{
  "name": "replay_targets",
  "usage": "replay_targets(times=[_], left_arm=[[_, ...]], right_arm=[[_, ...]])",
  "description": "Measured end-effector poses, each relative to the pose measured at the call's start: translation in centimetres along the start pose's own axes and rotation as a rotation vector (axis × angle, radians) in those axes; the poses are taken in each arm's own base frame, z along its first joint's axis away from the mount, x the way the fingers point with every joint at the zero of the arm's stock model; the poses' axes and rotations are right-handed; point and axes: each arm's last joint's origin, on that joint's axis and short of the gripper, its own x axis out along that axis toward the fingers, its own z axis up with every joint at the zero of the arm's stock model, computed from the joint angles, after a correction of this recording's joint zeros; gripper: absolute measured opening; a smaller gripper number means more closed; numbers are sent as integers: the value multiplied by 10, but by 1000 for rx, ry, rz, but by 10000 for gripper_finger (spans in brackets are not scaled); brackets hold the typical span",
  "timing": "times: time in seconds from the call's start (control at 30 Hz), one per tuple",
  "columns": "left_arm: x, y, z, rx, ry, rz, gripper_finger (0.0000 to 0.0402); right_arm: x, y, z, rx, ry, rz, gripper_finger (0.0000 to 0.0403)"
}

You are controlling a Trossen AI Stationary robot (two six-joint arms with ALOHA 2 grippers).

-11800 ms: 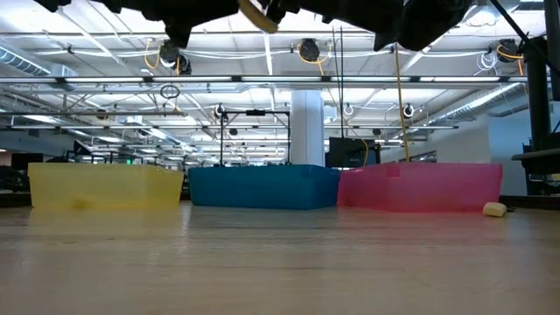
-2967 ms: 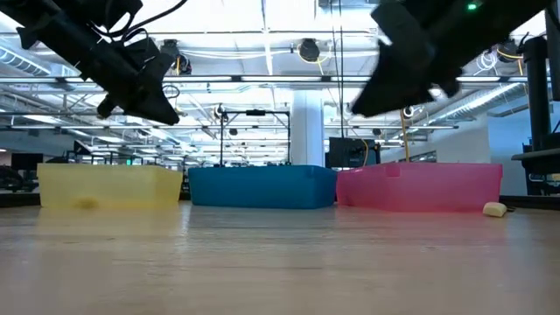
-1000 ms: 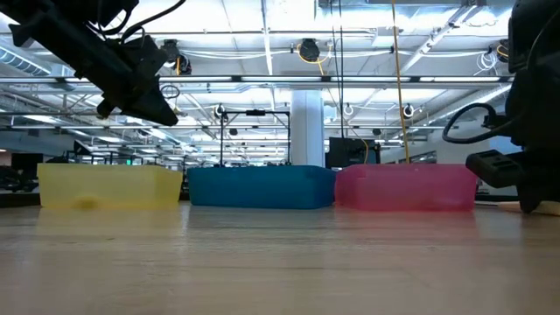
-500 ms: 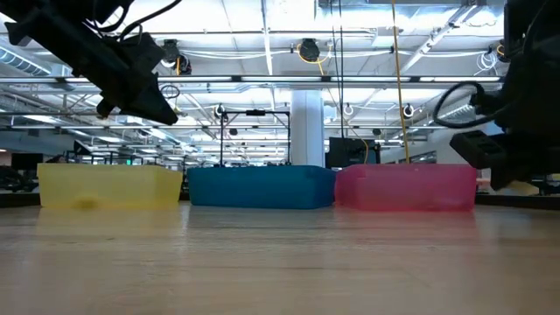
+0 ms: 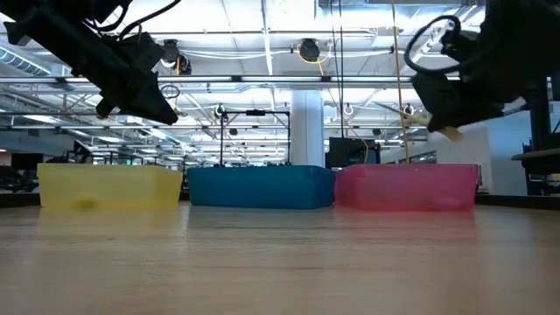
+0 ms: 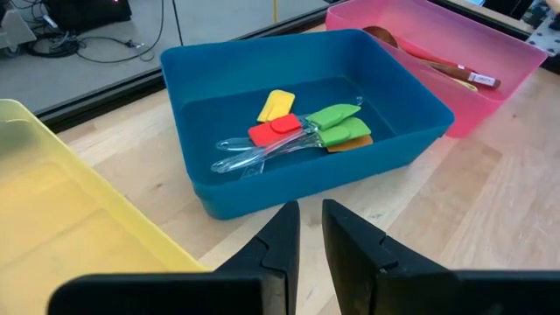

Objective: Pick & Place Kitchen Items
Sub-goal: Put the light yellow knife into the yellow bin

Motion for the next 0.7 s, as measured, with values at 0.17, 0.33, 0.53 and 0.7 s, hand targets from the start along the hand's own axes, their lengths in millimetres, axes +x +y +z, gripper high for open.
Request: replay_targets(times=[0.17,0.33,0.53,0.7], left_arm=[[-3,-4,-2,19,2,-24,56],[-6,-8,-4,30,1,-54,56],[-11,-20,-3,90,-46,-135,56],[-11,-37,-7,191,-88,-211,56]], right_arm=[[-1,12,0,7,-106,97,80],[-3,30,0,15,-196,185,81],[-6,59,6,-86,-211,258,80],[-9,84,20,-198,-192,383,80]])
